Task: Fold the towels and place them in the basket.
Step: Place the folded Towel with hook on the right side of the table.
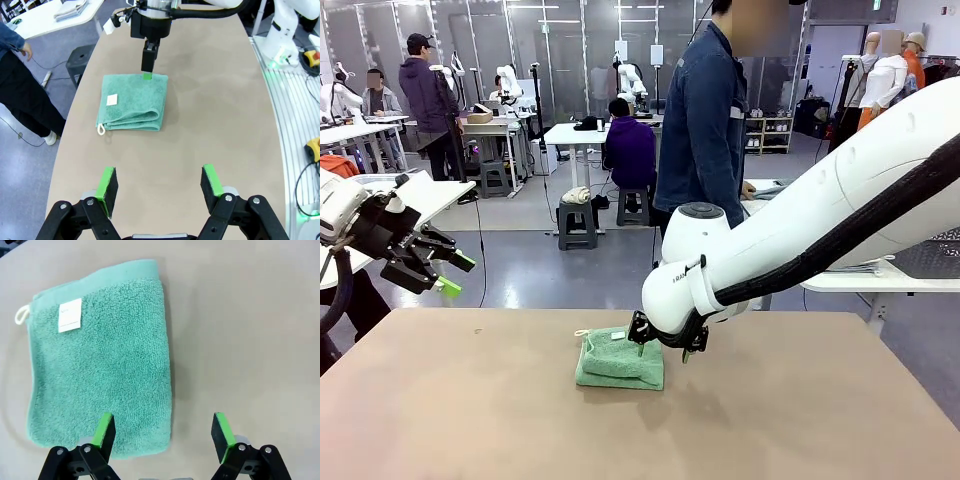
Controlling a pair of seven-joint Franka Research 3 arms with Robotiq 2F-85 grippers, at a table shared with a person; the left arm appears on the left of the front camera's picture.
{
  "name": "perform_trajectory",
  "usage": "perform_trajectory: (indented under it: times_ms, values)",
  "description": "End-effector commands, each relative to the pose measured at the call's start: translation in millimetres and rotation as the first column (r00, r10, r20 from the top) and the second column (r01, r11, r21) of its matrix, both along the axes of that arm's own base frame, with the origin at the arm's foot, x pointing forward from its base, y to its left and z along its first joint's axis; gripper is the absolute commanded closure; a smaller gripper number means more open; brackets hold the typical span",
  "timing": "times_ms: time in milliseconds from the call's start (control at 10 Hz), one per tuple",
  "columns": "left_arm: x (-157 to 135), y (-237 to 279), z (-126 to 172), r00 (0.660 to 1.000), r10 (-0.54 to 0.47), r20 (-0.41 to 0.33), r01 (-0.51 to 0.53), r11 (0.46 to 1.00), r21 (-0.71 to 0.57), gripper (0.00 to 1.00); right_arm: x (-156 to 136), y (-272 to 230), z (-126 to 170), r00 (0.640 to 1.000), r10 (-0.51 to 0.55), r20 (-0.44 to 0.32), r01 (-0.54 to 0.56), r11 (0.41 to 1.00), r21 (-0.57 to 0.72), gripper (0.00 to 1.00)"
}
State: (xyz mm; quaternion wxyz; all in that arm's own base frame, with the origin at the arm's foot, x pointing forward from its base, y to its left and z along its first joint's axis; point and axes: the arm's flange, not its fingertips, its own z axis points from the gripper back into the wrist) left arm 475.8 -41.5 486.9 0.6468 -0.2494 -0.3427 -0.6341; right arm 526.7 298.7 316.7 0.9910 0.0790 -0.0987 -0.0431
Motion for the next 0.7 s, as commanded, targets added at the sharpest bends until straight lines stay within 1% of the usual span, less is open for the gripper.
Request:
perform_trajectory:
  times_ms: [0, 200, 500, 600]
  values:
    - [1, 0, 0, 1.000, 0.003, 0.005, -0.003, 1.000, -0.001, 0.16, 11, 4, -8, 1.000, 0.019, 0.020, -0.019, 1.000, 0.003, 0.03]
    - [1, 0, 0, 1.000, 0.003, 0.005, -0.003, 1.000, -0.001, 0.16, 13, 6, -14, 0.999, 0.030, 0.022, -0.031, 0.999, 0.023, 0.03]
    - [1, 0, 0, 1.000, 0.003, 0.005, -0.003, 1.000, -0.001, 0.16, 16, 5, -20, 0.998, 0.023, 0.055, -0.025, 0.999, 0.043, 0.03]
    - [1, 0, 0, 1.000, 0.003, 0.005, -0.003, 1.000, -0.001, 0.16, 16, 5, -21, 0.998, 0.029, 0.054, -0.032, 0.998, 0.052, 0.23]
